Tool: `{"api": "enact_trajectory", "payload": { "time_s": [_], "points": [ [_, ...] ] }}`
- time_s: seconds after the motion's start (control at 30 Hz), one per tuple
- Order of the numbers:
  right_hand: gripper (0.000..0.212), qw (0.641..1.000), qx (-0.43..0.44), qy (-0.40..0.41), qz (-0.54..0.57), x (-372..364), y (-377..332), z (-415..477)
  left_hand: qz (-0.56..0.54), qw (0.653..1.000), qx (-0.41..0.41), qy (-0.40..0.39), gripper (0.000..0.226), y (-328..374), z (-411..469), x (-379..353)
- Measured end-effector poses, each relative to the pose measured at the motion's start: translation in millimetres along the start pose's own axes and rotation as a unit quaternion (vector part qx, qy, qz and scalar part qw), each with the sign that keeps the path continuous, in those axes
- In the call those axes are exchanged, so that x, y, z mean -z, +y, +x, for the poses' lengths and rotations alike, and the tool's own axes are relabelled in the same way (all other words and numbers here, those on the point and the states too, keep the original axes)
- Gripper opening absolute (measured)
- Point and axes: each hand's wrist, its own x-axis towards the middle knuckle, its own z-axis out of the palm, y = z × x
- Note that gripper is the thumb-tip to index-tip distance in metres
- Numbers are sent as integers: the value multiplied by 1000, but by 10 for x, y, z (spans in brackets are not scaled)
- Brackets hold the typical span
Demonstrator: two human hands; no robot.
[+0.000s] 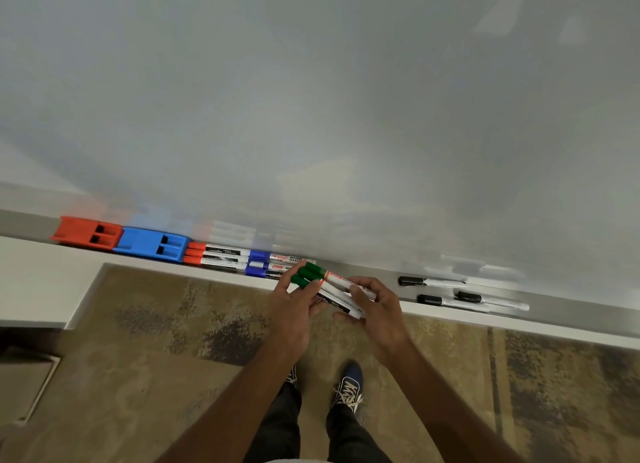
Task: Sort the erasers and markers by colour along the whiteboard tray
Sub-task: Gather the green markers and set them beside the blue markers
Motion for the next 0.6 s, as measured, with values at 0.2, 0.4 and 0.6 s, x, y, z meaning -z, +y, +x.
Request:
{"api": "enact_trajectory", "payload": {
  "time_s": [0.2,0.4,0.6],
  "points": [
    [16,1000,15,1,16,-12,-3,-30,-18,1000,9,7,51,-34,-21,-69],
    [17,999,32,-37,-20,100,-46,-14,37,999,-6,5,36,45,69,-61],
    [26,998,36,-15,43,193,-89,10,31,999,2,15,29,38,123,-114]
  ]
}}
